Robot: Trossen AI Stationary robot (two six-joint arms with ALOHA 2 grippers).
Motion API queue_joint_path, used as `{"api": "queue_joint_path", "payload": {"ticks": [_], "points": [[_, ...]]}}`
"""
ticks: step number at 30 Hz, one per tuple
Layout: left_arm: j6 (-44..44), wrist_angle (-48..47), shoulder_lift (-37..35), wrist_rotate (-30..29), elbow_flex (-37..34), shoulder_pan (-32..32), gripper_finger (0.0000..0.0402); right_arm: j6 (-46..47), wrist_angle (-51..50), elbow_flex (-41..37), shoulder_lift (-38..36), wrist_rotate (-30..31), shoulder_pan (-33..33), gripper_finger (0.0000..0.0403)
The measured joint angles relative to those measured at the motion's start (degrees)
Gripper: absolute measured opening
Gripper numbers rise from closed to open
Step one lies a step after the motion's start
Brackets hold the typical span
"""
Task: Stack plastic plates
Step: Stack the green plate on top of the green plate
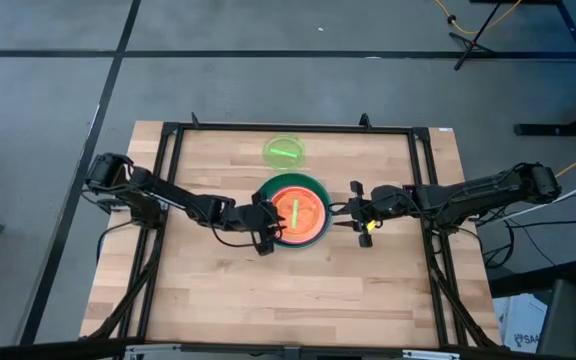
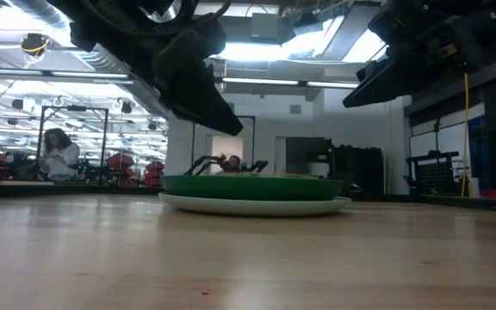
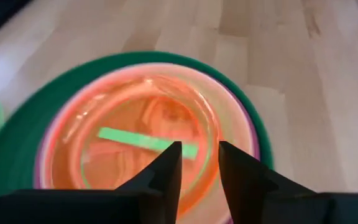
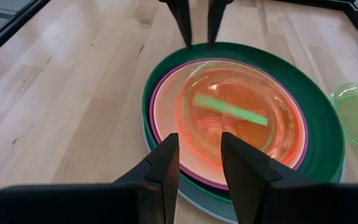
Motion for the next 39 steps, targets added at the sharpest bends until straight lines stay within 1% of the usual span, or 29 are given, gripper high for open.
{"api": "queue_joint_path", "payload": {"ticks": [4,7,12,14,16,19,23,28,32,36,39], "points": [[-1.1,-1.0,0.0,-0.4,0.0,-1.9,0.0100,0.0,0.0,0.0,0.0,1.2,0.0,0.0110],[-3.3,-2.9,0.0,-2.4,0.0,-3.5,0.0099,0.5,0.4,0.0,0.0,5.7,0.0,0.0110],[-6.0,-2.4,0.0,-10.7,-0.1,-8.4,0.0098,3.1,3.0,0.0,0.0,16.1,0.0,0.0110],[-7.0,1.6,0.2,-14.5,-1.7,-10.6,0.0098,2.9,4.5,0.0,0.0,19.4,-0.1,0.0110],[-7.3,6.4,0.3,-17.5,-3.6,-12.7,0.0098,1.4,6.9,0.0,0.0,20.4,-1.1,0.0110],[-8.9,10.4,0.3,-19.6,-6.0,-15.0,0.0098,1.1,10.6,0.0,0.0,19.7,-4.0,0.0110],[-10.3,13.3,0.3,-25.5,-7.8,-17.7,0.0098,1.9,14.5,0.1,0.9,18.0,-9.4,0.0110],[-10.5,14.2,0.3,-30.7,-8.2,-19.6,0.0098,2.3,18.0,0.1,5.3,14.2,-17.5,0.0110],[-10.5,14.2,0.3,-30.8,-8.2,-19.5,0.0098,4.0,18.6,1.3,11.3,10.6,-24.2,0.0110],[-10.5,14.2,0.3,-30.7,-8.2,-19.5,0.0098,6.1,16.8,5.9,18.6,5.2,-29.5,0.0110],[-10.5,14.2,0.3,-30.7,-8.2,-19.5,0.0098,6.4,14.4,10.5,24.1,2.1,-32.2,0.0110]]}}
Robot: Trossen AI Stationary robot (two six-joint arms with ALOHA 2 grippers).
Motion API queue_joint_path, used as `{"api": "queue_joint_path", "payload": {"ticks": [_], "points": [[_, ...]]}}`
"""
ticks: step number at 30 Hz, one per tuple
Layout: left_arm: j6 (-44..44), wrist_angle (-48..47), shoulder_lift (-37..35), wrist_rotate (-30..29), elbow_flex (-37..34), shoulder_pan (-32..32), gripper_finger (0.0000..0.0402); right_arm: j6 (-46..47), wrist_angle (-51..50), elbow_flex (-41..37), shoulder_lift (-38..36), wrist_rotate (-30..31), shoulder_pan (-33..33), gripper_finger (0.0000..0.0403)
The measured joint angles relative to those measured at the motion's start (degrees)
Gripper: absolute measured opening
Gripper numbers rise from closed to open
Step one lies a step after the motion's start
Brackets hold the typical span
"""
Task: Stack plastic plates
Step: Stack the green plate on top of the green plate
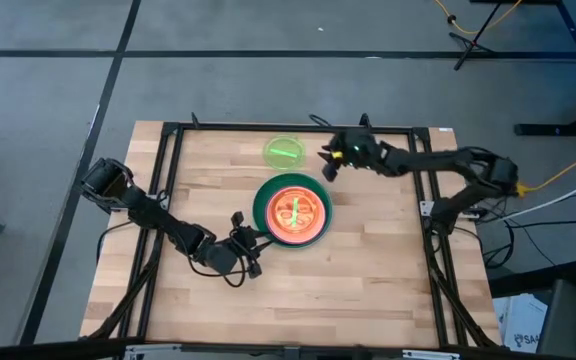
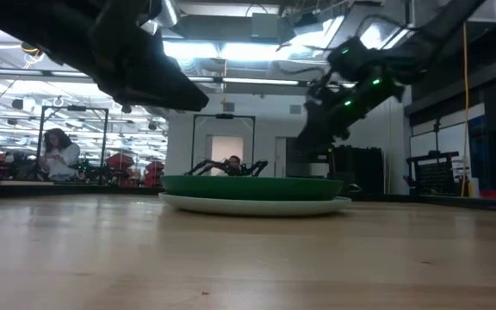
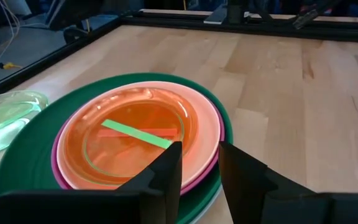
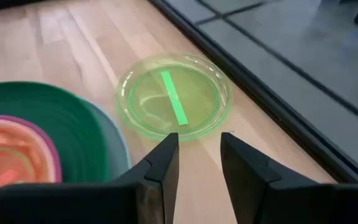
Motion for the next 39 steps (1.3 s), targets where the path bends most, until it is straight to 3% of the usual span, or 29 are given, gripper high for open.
{"api": "queue_joint_path", "payload": {"ticks": [7,16,22,28,39], "points": [[0.0,0.0,0.0,0.2,0.0,0.0,0.0098,3.1,-11.3,13.8,12.1,-1.3,-3.0,0.0115],[0.0,-0.5,0.0,0.3,0.0,0.0,0.0098,3.0,-31.4,35.9,27.3,-4.3,-5.9,0.0172],[0.0,-0.7,0.0,0.3,0.0,0.0,0.0098,2.8,-40.0,46.1,34.3,-4.3,-7.0,0.0173],[0.0,-1.5,0.0,0.3,0.0,0.0,0.0098,2.8,-43.1,50.4,38.1,-6.9,-7.9,0.0162],[0.0,-1.6,0.0,0.3,0.0,0.2,0.0098,4.0,-43.0,50.7,40.2,-13.2,-9.3,0.0160]]}}
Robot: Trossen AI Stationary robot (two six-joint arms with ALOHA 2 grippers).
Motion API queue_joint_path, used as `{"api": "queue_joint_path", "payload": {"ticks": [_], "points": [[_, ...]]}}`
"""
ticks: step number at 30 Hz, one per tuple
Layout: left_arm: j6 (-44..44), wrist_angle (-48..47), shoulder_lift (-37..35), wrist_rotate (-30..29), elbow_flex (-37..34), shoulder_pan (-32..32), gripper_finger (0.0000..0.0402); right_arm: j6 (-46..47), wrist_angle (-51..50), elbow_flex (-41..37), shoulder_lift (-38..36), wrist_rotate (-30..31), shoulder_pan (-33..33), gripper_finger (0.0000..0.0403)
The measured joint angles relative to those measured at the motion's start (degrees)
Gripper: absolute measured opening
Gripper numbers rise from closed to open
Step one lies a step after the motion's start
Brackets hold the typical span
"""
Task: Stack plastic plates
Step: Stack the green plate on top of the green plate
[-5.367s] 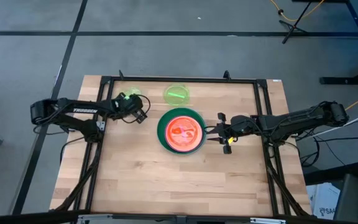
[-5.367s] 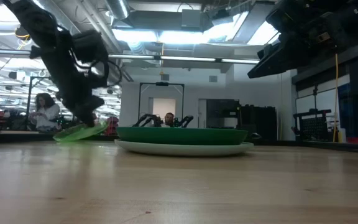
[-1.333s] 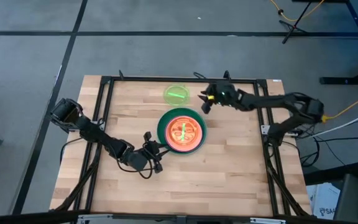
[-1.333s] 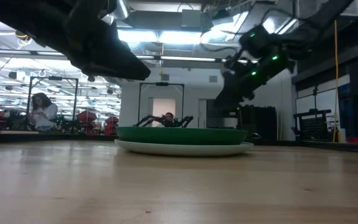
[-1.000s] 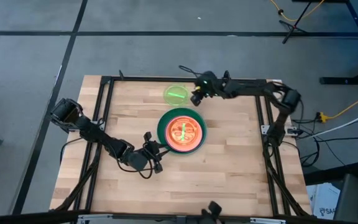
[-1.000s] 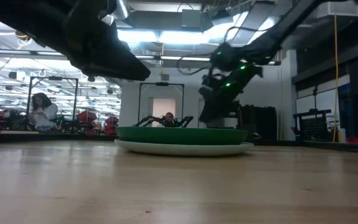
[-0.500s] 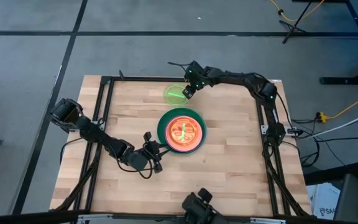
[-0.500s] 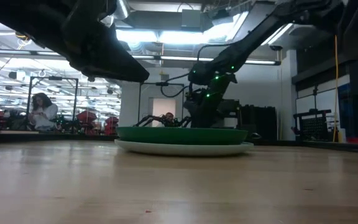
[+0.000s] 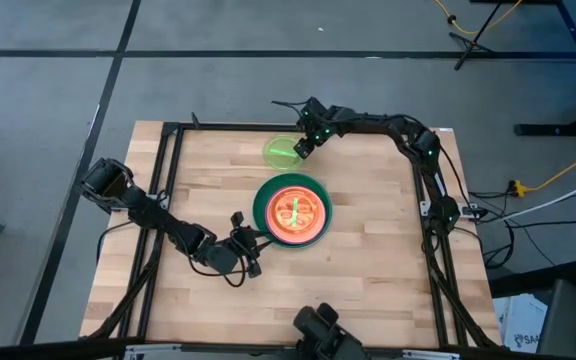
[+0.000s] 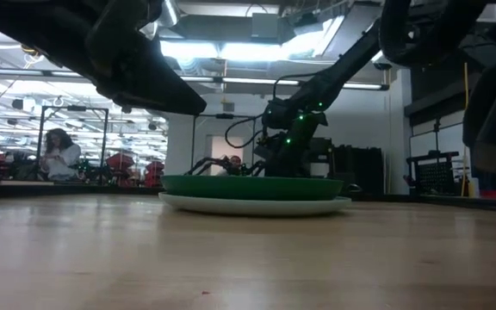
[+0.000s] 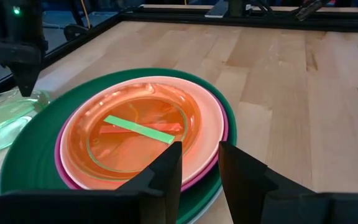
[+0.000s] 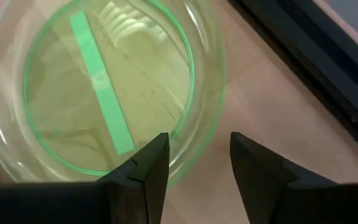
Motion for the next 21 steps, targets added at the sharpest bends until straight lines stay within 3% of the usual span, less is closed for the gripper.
{"api": "queue_joint_path", "payload": {"ticks": [5,15,21], "points": [[0.0,0.0,0.0,0.0,0.0,0.0,0.0098,0.0,0.1,-0.1,0.0,-0.2,0.2,0.0133],[0.0,0.0,0.0,0.0,0.0,0.0,0.0098,-0.8,0.7,-1.0,0.0,0.2,0.2,0.0014],[0.0,0.0,0.0,0.0,0.0,0.0,0.0098,-1.6,2.0,-1.0,-0.1,0.4,0.2,0.0008]]}}
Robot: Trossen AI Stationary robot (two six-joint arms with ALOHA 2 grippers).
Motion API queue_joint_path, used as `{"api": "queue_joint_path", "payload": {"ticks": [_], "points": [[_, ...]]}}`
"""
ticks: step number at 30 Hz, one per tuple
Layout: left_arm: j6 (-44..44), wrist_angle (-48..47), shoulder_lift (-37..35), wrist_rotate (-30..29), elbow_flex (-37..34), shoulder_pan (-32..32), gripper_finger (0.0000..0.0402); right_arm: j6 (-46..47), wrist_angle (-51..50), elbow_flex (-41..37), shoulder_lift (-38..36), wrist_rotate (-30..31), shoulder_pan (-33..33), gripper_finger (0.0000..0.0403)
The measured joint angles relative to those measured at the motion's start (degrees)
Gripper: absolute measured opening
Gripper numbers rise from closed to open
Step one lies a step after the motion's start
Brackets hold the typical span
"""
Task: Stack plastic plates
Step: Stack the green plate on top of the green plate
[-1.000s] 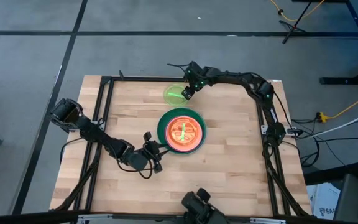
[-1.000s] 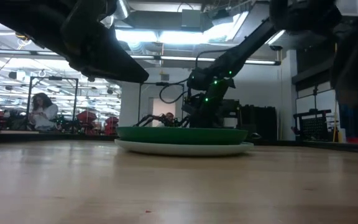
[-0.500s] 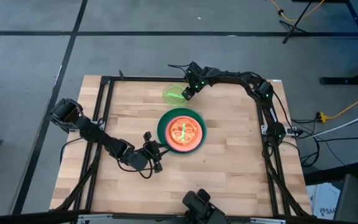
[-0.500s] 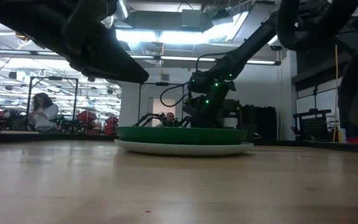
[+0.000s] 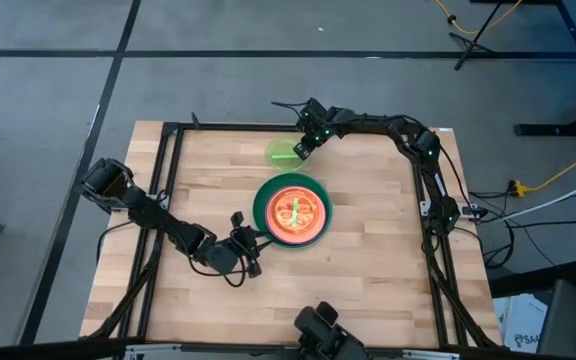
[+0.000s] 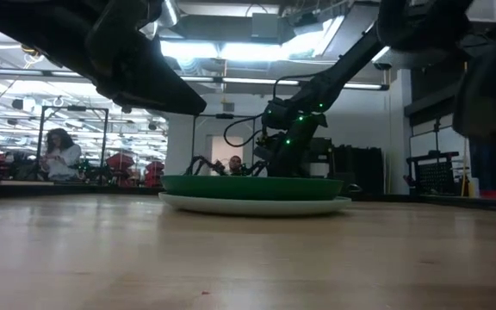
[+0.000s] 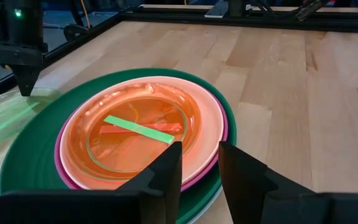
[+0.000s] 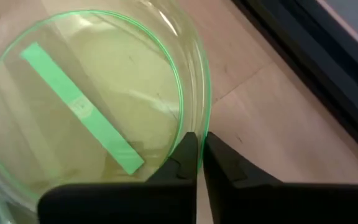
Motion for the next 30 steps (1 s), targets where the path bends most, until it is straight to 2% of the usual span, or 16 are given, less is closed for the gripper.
{"api": "queue_joint_path", "payload": {"ticks": [10,25,30], "points": [[0.2,0.0,0.0,1.1,0.0,0.0,0.0098,-1.4,-1.0,0.0,-4.8,-0.1,0.0,0.0001],[0.0,0.0,0.0,1.7,0.0,0.0,0.0098,-3.1,-7.5,0.0,-19.5,-0.2,0.0,0.0000],[0.0,0.0,0.0,1.7,0.0,0.0,0.0098,-5.3,-13.1,0.0,-22.3,-5.5,0.2,0.0000]]}}
